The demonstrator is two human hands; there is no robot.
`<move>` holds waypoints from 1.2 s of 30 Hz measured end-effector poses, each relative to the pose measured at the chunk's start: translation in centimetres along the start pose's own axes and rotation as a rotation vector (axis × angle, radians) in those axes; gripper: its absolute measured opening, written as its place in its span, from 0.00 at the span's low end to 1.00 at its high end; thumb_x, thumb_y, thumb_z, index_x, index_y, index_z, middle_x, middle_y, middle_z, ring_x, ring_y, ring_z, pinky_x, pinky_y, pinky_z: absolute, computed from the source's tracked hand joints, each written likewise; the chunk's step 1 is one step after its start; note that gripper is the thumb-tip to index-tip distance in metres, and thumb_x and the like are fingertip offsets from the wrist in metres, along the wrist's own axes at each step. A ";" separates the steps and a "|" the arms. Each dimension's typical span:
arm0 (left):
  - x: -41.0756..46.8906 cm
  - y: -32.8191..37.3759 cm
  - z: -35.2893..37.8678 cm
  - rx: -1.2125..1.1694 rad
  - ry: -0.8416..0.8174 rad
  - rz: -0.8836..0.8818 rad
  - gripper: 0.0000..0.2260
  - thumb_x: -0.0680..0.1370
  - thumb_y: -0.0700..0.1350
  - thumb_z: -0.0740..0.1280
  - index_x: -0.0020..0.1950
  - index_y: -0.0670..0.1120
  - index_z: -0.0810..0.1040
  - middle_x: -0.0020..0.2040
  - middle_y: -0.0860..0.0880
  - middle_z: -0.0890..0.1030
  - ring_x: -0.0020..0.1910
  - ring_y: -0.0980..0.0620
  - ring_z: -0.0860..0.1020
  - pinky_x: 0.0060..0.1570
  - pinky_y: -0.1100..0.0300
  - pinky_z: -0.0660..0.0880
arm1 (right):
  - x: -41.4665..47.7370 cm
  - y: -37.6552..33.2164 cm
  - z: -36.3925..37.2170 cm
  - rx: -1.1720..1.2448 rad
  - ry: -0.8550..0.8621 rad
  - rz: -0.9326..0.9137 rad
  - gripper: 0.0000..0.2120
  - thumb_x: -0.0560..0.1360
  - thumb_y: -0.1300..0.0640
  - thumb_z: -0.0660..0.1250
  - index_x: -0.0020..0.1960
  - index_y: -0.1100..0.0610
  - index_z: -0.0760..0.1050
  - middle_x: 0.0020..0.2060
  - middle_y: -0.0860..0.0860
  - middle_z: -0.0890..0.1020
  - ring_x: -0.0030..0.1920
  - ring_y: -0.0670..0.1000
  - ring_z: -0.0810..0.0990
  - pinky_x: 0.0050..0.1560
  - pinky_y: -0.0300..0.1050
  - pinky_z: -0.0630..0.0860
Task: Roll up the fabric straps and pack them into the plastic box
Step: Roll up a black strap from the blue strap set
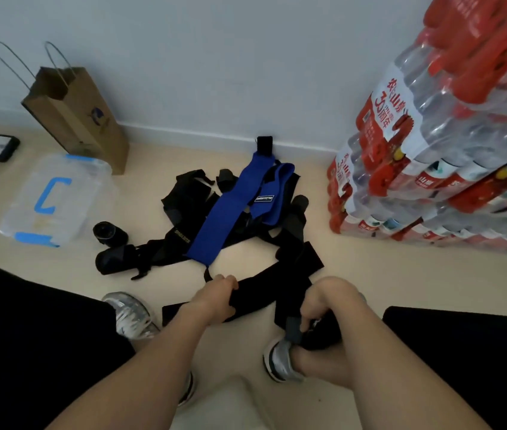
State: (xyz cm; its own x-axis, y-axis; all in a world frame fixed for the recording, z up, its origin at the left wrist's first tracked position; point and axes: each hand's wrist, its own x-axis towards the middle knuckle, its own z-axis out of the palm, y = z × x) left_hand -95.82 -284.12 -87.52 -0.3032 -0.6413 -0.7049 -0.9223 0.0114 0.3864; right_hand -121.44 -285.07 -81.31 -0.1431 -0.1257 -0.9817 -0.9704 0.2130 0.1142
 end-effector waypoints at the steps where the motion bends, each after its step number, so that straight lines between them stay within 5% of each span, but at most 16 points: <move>1: 0.5 0.0 0.4 0.006 0.031 -0.008 0.26 0.80 0.45 0.74 0.76 0.47 0.68 0.71 0.45 0.73 0.65 0.43 0.76 0.66 0.47 0.77 | 0.3 0.2 -0.5 -0.002 0.008 0.005 0.18 0.78 0.45 0.76 0.61 0.56 0.83 0.59 0.54 0.85 0.52 0.56 0.85 0.53 0.49 0.81; 6: 3.1 0.7 2.1 -0.008 0.135 -0.055 0.37 0.76 0.61 0.77 0.78 0.49 0.66 0.70 0.48 0.77 0.71 0.42 0.73 0.70 0.44 0.69 | 0.4 0.4 -2.7 -0.018 -0.091 -0.006 0.22 0.80 0.49 0.74 0.70 0.59 0.81 0.67 0.56 0.83 0.64 0.58 0.83 0.64 0.51 0.80; 9: 4.5 1.3 2.0 -0.046 0.074 -0.031 0.26 0.75 0.63 0.76 0.65 0.48 0.78 0.57 0.50 0.83 0.60 0.46 0.80 0.61 0.50 0.74 | -0.5 1.1 -3.6 0.106 -0.272 -0.086 0.19 0.83 0.52 0.71 0.68 0.63 0.83 0.64 0.57 0.85 0.67 0.61 0.82 0.73 0.55 0.77; 12: 5.2 1.8 0.2 -0.215 -0.120 -0.013 0.13 0.74 0.52 0.77 0.48 0.43 0.84 0.45 0.47 0.86 0.46 0.48 0.85 0.44 0.53 0.84 | -1.0 1.9 -4.6 0.366 -0.333 -0.106 0.13 0.85 0.61 0.64 0.62 0.68 0.82 0.48 0.59 0.89 0.51 0.59 0.87 0.55 0.50 0.84; 16: 3.7 3.8 -5.3 -0.318 -0.333 -0.030 0.15 0.71 0.50 0.75 0.57 0.52 0.85 0.52 0.49 0.87 0.50 0.49 0.87 0.45 0.58 0.84 | -3.8 2.2 -7.1 0.320 -0.099 -0.015 0.09 0.80 0.61 0.65 0.44 0.65 0.77 0.28 0.56 0.81 0.28 0.54 0.79 0.34 0.43 0.78; 19: 1.6 5.5 -9.5 -0.363 -0.422 -0.020 0.16 0.72 0.47 0.75 0.57 0.61 0.84 0.58 0.48 0.87 0.56 0.45 0.87 0.59 0.46 0.85 | -7.8 1.9 -8.9 0.234 0.037 -0.005 0.22 0.76 0.39 0.76 0.44 0.58 0.76 0.32 0.50 0.81 0.28 0.49 0.78 0.27 0.35 0.73; 22: -1.3 6.9 -12.9 -0.356 -0.498 0.028 0.13 0.74 0.45 0.77 0.58 0.55 0.87 0.57 0.46 0.89 0.55 0.45 0.88 0.61 0.43 0.84 | -12.0 1.1 -9.8 0.075 0.154 0.004 0.31 0.71 0.35 0.80 0.59 0.59 0.80 0.50 0.52 0.81 0.46 0.52 0.82 0.39 0.45 0.80; 26: -5.5 8.4 -15.8 -0.251 -0.610 0.161 0.10 0.77 0.35 0.74 0.51 0.49 0.90 0.52 0.44 0.90 0.51 0.46 0.89 0.53 0.50 0.85 | -16.1 0.1 -9.5 -0.102 0.513 0.137 0.10 0.80 0.57 0.70 0.60 0.58 0.78 0.51 0.55 0.80 0.49 0.59 0.81 0.53 0.52 0.80; 29: -8.0 9.1 -16.9 -0.208 -0.523 0.177 0.09 0.69 0.33 0.72 0.42 0.44 0.88 0.44 0.43 0.88 0.44 0.46 0.87 0.48 0.52 0.83 | -18.6 -0.4 -9.0 -0.143 0.683 0.163 0.20 0.80 0.59 0.66 0.72 0.55 0.75 0.58 0.56 0.76 0.55 0.60 0.76 0.51 0.54 0.71; 31: -8.9 9.4 -17.3 -0.291 -0.341 0.174 0.02 0.62 0.39 0.67 0.32 0.44 0.79 0.34 0.44 0.78 0.35 0.41 0.77 0.36 0.55 0.74 | -19.2 -0.5 -8.9 -0.074 0.751 0.135 0.20 0.79 0.59 0.67 0.70 0.56 0.76 0.56 0.56 0.77 0.56 0.60 0.77 0.49 0.54 0.71; 33: -9.3 8.9 -17.7 -0.364 -0.127 0.186 0.06 0.62 0.46 0.68 0.30 0.47 0.71 0.33 0.44 0.71 0.35 0.41 0.68 0.36 0.53 0.64 | -19.5 -0.6 -8.4 -0.008 0.828 0.079 0.15 0.81 0.59 0.65 0.67 0.57 0.78 0.54 0.56 0.79 0.54 0.61 0.79 0.50 0.54 0.73; 36: -10.1 7.8 -19.0 -0.286 -0.084 0.201 0.17 0.68 0.62 0.77 0.37 0.48 0.85 0.39 0.49 0.86 0.37 0.47 0.84 0.43 0.55 0.79 | -20.3 -0.8 -7.8 -0.041 0.991 -0.020 0.09 0.85 0.57 0.62 0.62 0.55 0.78 0.56 0.56 0.80 0.49 0.59 0.76 0.48 0.53 0.72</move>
State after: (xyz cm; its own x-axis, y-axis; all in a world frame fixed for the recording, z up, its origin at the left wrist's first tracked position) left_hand -95.38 -292.13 -66.05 -0.5011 -0.5826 -0.6399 -0.7416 -0.0919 0.6645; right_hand -119.31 -290.30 -60.31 -0.2067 -0.8865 -0.4141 -0.9777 0.1705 0.1231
